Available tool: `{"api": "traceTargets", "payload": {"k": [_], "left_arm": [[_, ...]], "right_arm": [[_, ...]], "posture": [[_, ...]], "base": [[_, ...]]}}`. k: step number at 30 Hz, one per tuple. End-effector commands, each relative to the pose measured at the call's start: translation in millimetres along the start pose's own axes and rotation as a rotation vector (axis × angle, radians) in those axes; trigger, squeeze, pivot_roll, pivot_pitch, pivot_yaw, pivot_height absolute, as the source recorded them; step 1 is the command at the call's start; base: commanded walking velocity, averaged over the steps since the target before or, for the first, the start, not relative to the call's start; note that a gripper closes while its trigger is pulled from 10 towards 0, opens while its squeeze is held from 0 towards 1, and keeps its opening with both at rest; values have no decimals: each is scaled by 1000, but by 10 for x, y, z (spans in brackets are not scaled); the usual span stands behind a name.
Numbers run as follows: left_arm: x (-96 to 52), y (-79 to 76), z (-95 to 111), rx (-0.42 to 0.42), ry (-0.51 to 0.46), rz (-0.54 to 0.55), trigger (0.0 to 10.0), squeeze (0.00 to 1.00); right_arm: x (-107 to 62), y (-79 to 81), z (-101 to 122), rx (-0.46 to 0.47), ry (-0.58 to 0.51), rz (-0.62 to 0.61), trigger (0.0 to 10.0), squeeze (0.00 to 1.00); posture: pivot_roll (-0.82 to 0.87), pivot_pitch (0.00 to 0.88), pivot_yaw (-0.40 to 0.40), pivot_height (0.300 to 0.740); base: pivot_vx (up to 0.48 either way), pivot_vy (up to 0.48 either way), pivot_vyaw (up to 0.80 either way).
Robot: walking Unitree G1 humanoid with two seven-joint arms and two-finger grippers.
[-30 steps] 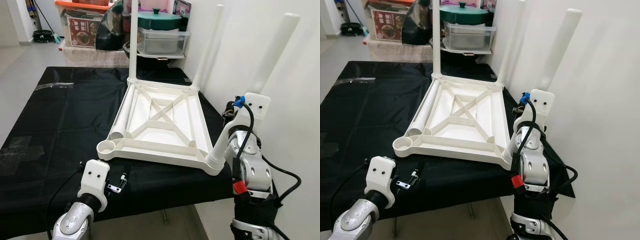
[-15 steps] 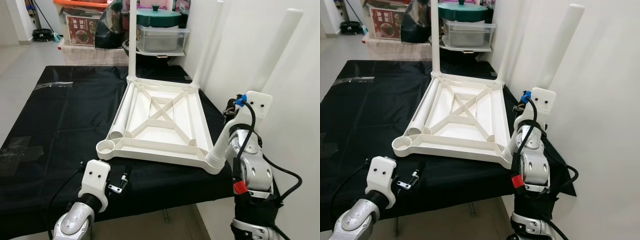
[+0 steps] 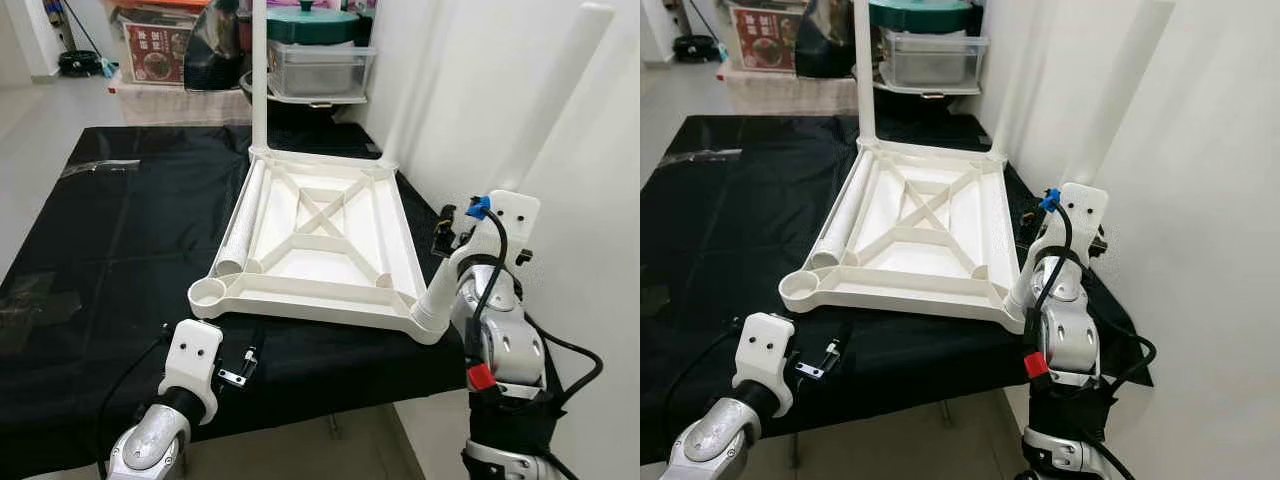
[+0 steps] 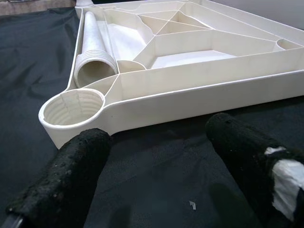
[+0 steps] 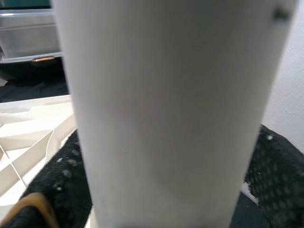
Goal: Building children table
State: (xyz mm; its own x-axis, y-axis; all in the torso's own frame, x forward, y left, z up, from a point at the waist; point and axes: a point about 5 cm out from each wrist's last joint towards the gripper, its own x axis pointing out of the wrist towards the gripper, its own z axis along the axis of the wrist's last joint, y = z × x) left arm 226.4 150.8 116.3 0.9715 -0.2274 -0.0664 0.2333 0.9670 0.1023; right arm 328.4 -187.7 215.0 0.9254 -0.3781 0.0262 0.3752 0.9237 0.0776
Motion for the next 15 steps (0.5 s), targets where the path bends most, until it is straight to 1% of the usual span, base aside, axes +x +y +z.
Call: {"api": "traceTargets", "payload": {"k": [1, 2, 3, 5, 6, 8, 11, 15], "left_arm": [[-7, -26, -52, -8, 19, -7, 10000, 0], [-7, -25, -53, -8, 19, -7, 10000, 0], [-7, -25, -54, -8, 20, -6, 10000, 0], [-6, -24, -55, -8, 20, -6, 10000, 0], [-6, -23, -55, -8, 20, -6, 10000, 0], [-6, -23, -56, -8, 20, -6, 10000, 0], [-4, -25, -56, -9, 19, -7, 10000, 0], [-2, -24, -58, -9, 19, -8, 10000, 0]], "right_arm": [[4, -8, 85, 4, -26, 0, 10000, 506], [7, -11, 119, 5, -38, 1, 10000, 239], [12, -17, 153, 5, -48, 2, 10000, 67], [16, -20, 173, 6, -55, 2, 10000, 67], [21, -25, 211, 7, -66, 3, 10000, 0], [24, -29, 238, 8, -75, 4, 10000, 0], [30, -70, 362, 7, -111, 16, 10000, 0], [34, -105, 401, -2, -125, 24, 10000, 0]], "posture": [[4, 0, -112, 740], [3, 0, -112, 740], [4, 0, -112, 740], [3, 0, -112, 740], [3, 0, -112, 740], [3, 0, -112, 740], [3, 0, -111, 740], [-4, 0, -105, 740]], "base": [[0, 0, 0], [0, 0, 0], [0, 0, 0], [0, 0, 0], [0, 0, 0], [0, 0, 0], [0, 0, 0], [0, 0, 0]]}}
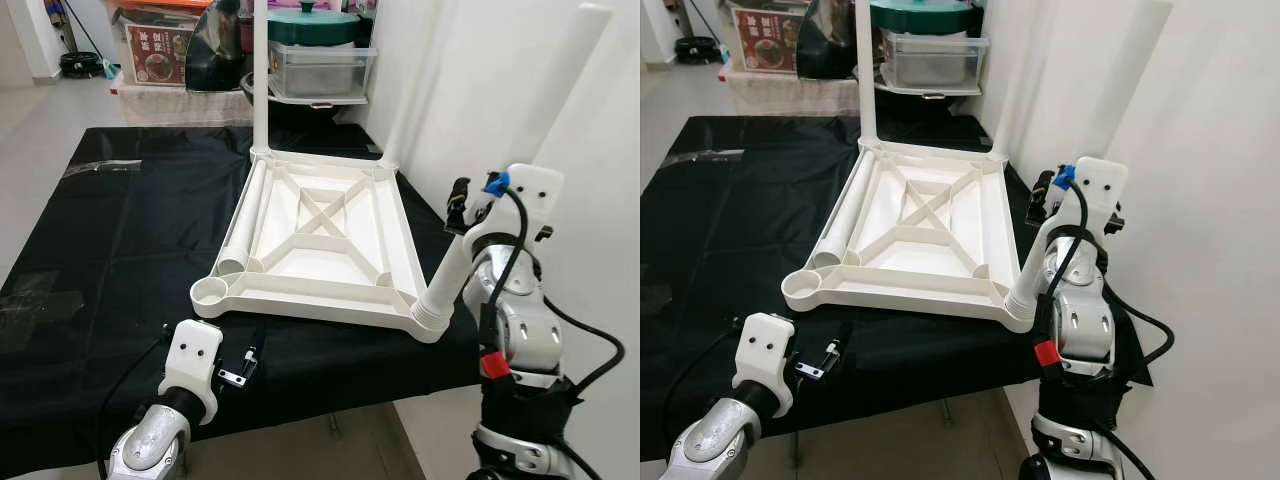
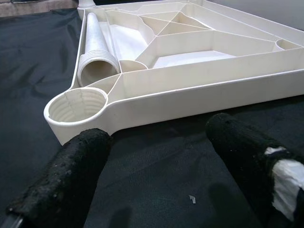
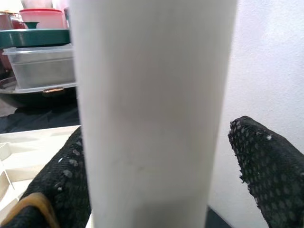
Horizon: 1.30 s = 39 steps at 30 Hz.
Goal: Building children table
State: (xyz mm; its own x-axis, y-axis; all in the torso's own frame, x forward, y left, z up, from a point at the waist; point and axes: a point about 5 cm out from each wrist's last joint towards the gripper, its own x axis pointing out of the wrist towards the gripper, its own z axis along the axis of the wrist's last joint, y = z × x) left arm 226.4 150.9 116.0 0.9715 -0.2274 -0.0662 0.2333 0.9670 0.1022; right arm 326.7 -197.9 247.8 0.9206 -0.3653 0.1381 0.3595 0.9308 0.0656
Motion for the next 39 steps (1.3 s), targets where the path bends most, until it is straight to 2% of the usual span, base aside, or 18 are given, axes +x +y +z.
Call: {"api": "traceTargets", "payload": {"k": [1, 4, 9, 11, 20, 24, 27, 34, 36, 39], "left_arm": [[-3, -24, -54, -9, 19, -8, 10000, 0], [4, -25, -54, -10, 18, -13, 10000, 0], [6, -23, -52, -9, 17, -17, 10000, 0], [8, -20, -53, -8, 18, -20, 10000, 0], [12, -17, -55, -5, 19, -25, 10000, 0], [19, -19, -52, -3, 18, -30, 10000, 0], [17, -7, -50, 1, 19, -29, 10000, 0], [6, -2, -55, 1, 21, -26, 10000, 0], [1, -2, -56, 1, 23, -24, 10000, 0], [0, -3, -58, 1, 23, -24, 10000, 0]], "right_arm": [[9, -30, 66, 9, -13, 5, 10000, 0], [32, -145, 111, -19, -31, 39, 10000, 0], [60, -213, 132, -37, -29, 74, 10000, 0], [106, -268, 141, -56, -14, 130, 10000, 0], [180, -298, 138, -63, 29, 246, 10000, 0], [236, -298, 125, -19, 65, 333, 10000, 0], [303, -332, 92, 51, 112, 404, 10000, 0], [359, -400, 72, 71, 121, 462, 10000, 0], [398, -451, 75, 84, 126, 527, 10000, 0], [414, -475, 86, 89, 118, 554, 10000, 0]], "posture": [[-4, 0, -105, 740], [-8, 0, -99, 740], [-9, 0, -95, 740], [-10, 0, -92, 740], [-11, 0, -85, 740], [-10, 0, -84, 740], [-1, 0, -89, 740], [1, 0, -93, 740], [1, 0, -94, 740], [1, 0, -94, 740]], "base": [[0, 0, 0], [0, 0, 0], [0, 0, 0], [0, 0, 0], [0, 0, 0], [0, 0, 0], [0, 0, 0], [0, 0, 0], [0, 0, 0], [0, 0, 0]]}}
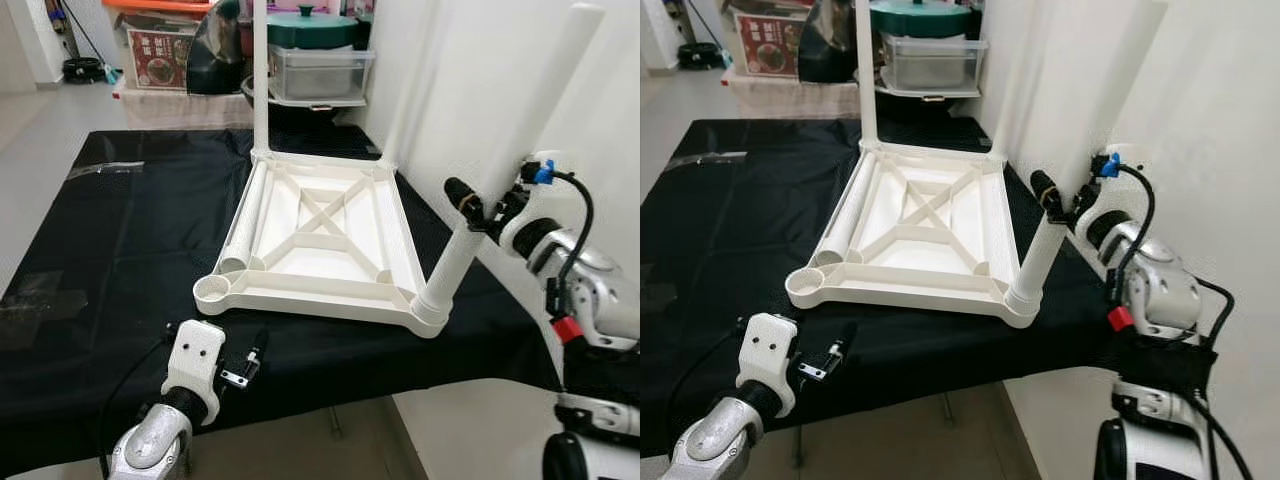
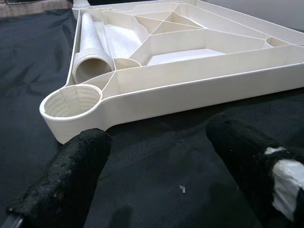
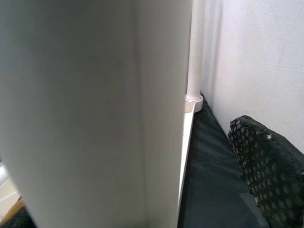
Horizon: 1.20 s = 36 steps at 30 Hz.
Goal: Building children table
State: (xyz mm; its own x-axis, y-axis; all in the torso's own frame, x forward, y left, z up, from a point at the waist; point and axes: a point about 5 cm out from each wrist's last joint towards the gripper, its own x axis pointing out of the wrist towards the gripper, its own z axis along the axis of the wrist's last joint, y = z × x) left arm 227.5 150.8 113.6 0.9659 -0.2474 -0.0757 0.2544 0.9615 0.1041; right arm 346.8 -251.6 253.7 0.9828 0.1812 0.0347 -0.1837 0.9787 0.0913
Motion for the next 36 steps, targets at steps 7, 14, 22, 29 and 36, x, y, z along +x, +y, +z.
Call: {"api": "traceTargets", "payload": {"k": [7, 14, 22, 29, 36], "left_arm": [[-14, 3, -35, 2, 17, -2, 10000, 0], [-12, 2, -37, 4, 18, -5, 10000, 0], [-12, -11, -37, 6, 19, -7, 10000, 0], [-17, -10, -40, 7, 20, -6, 10000, 0], [-20, -16, -45, 5, 21, -5, 10000, 0]], "right_arm": [[-6, -139, 112, -21, -70, 124, 10000, 0], [15, -134, 98, -44, -61, 218, 8275, 0], [52, -131, 71, -44, -54, 340, 6000, 0], [77, -174, 46, -46, -39, 375, 4078, 0], [89, -190, 41, -56, -20, 399, 0, 0]], "posture": [[5, 0, -94, 740], [10, 0, -97, 740], [17, 0, -103, 740], [18, 0, -104, 740], [19, 0, -108, 740]], "base": [[0, 0, 0], [0, 0, 0], [0, 0, 0], [0, 0, 0], [0, 0, 0]]}}
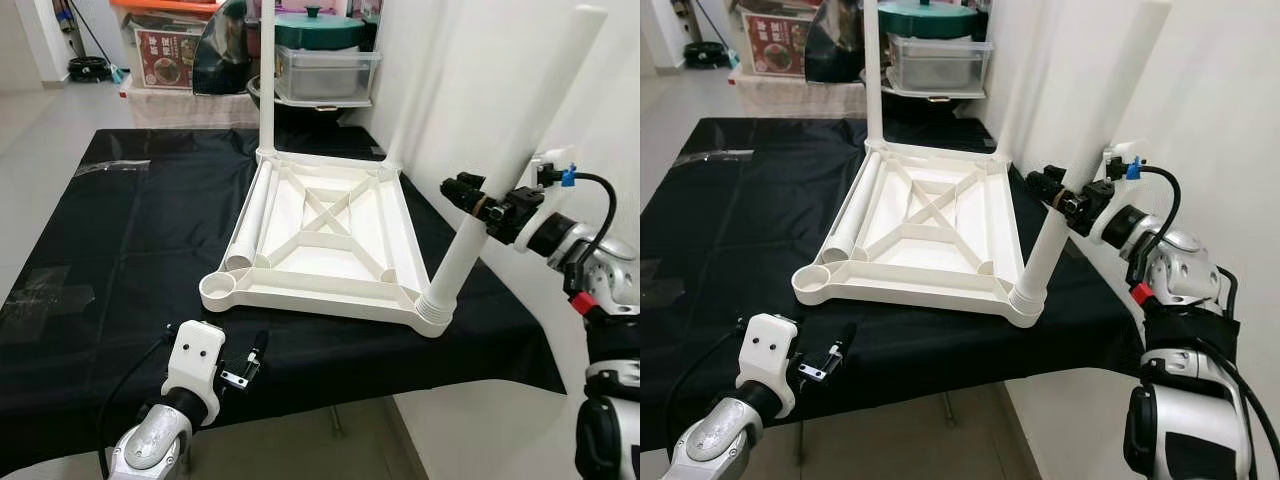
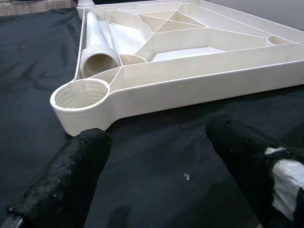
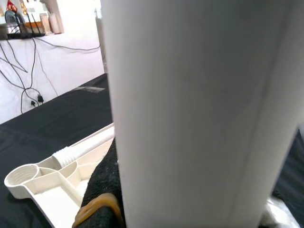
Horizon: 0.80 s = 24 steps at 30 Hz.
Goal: Building children table
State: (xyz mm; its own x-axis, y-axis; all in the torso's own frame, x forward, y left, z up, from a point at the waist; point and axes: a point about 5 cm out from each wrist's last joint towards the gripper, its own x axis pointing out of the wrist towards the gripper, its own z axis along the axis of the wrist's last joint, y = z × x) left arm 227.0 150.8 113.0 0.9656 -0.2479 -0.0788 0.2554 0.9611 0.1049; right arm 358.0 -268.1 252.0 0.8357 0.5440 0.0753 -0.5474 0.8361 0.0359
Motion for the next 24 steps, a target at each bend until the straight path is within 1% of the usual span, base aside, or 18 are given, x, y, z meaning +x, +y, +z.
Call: {"api": "traceTargets", "payload": {"k": [1, 10, 13, 14, 16, 17, 18, 21, 23, 24], "left_arm": [[-16, -18, -39, 3, 19, -5, 10000, 0], [-19, -22, -40, 3, 19, -5, 10000, 0], [-19, -22, -39, 3, 18, -5, 10000, 0], [-18, -23, -39, 2, 18, -4, 10000, 0], [-18, -23, -39, 2, 18, -4, 10000, 0], [-19, -24, -39, 1, 18, -4, 10000, 0], [-19, -24, -39, 1, 18, -4, 10000, 0], [-23, -5, -41, 2, 19, 5, 10000, 0], [-23, -5, -41, 2, 19, 5, 10000, 0], [-22, -2, -41, 2, 19, 6, 10000, 0]], "right_arm": [[6, -19, 47, -27, 2, 4, 0, 0], [15, -30, 61, -39, -2, 10, 0, 0], [51, 13, 0, -51, 13, -16, 0, 0], [70, 39, -53, -48, 28, -36, 0, 0], [70, 39, -53, -48, 28, -36, 0, 0], [93, 62, -125, -46, 47, -73, 0, 0], [93, 62, -125, -46, 47, -73, 0, 0], [205, 266, -317, -30, 67, -301, 0, 0], [205, 266, -317, -30, 67, -301, 0, 0], [217, 321, -348, -29, 64, -346, 0, 0]], "posture": [[20, 0, -109, 740], [17, 0, -108, 740], [15, 0, -110, 740], [14, 0, -109, 740], [14, 0, -109, 740], [15, 0, -111, 740], [15, 0, -111, 740], [13, 0, -112, 740], [13, 0, -112, 740], [13, 0, -112, 740]], "base": [[0, 0, 0], [0, 0, 0], [0, 0, 0], [0, 0, 0], [0, 0, 0], [0, 0, 0], [0, 0, 0], [0, 0, 0], [0, 0, 0], [0, 0, 0]]}}
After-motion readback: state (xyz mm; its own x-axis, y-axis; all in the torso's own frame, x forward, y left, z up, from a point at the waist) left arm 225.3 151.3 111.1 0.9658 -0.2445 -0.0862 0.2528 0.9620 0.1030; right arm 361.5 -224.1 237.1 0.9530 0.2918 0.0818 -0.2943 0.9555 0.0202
